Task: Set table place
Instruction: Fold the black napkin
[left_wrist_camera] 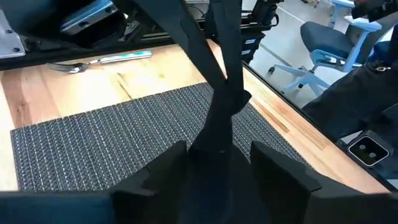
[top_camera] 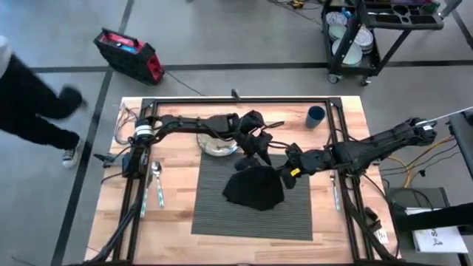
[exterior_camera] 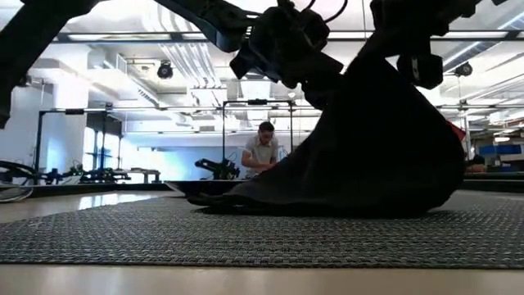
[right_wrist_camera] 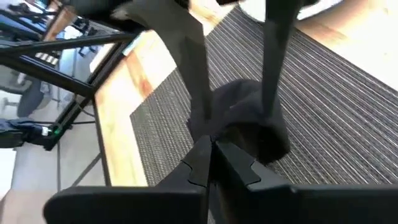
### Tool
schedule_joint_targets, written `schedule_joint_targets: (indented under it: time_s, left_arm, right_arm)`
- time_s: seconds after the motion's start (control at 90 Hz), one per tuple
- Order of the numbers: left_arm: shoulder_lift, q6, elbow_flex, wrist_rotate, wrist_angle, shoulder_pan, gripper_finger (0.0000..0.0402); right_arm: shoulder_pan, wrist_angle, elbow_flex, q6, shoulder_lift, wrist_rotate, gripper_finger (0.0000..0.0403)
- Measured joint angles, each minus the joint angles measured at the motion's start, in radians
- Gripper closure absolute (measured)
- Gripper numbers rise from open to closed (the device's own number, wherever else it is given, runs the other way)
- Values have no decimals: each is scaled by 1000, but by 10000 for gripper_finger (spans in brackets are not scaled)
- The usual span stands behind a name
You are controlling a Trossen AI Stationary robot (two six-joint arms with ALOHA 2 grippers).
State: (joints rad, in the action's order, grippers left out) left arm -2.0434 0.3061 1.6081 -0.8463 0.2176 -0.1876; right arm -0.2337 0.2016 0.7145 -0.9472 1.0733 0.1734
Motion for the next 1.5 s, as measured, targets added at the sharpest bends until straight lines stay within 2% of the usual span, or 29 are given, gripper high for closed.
schedule_joint_targets:
  time_s: [0.233,0.356,0.511,0.844,0.978,1.1,1.344,1.5]
  left_arm:
    - [0,0,0,0,-1,18,281]
    - [0,0,0,3,-2,17,322]
    - [-1,-39,0,76,-1,18,392]
    - [-1,-88,0,146,23,18,400]
    - [-1,-88,0,153,40,18,401]
    - [-2,-94,0,157,43,17,401]
    - [-2,-106,0,156,38,16,401]
    - [-2,-110,0,153,39,16,401]
  right_arm:
    - [1,4,23,30,1,3,403]
    - [2,1,33,41,1,9,403]
    - [2,4,33,42,2,12,403]
    - [8,11,31,74,-9,40,403]
    - [8,46,31,87,-42,90,398]
    - [8,120,32,91,-74,92,364]
    - [7,196,32,140,-85,89,240]
    - [21,190,32,191,-61,89,185]
